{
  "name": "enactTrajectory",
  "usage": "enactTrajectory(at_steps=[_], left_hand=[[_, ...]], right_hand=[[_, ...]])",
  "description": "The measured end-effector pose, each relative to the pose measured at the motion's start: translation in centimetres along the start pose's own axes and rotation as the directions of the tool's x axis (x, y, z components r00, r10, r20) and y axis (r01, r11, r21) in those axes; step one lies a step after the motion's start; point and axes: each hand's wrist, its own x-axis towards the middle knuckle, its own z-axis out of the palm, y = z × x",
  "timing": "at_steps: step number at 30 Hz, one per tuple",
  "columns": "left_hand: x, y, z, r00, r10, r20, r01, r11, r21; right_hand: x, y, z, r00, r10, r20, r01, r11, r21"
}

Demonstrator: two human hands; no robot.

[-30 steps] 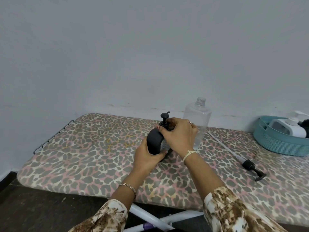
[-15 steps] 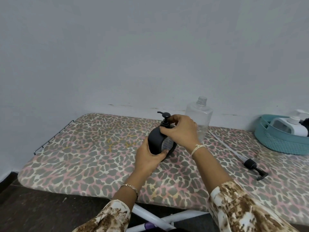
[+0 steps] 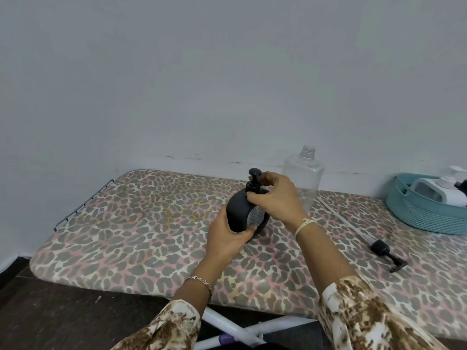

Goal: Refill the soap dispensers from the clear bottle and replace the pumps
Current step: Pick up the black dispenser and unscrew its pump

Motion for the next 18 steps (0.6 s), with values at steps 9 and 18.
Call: enactTrajectory(at_steps=[9, 18], left_hand=[[0.0, -0.1, 0.0, 1.0, -0.005, -0.009, 0.005, 1.0, 0.024], [0.0, 0.0, 0.1, 1.0, -0.003, -0.016, 0.004, 0.999, 0.043]], right_hand=[[-0.2, 0.2, 1.4, 0.995, 0.065, -0.073, -0.065, 0.998, 0.003], [-0.2, -0.3, 1.4, 0.993, 0.051, -0.105, -0.065, 0.988, -0.138]])
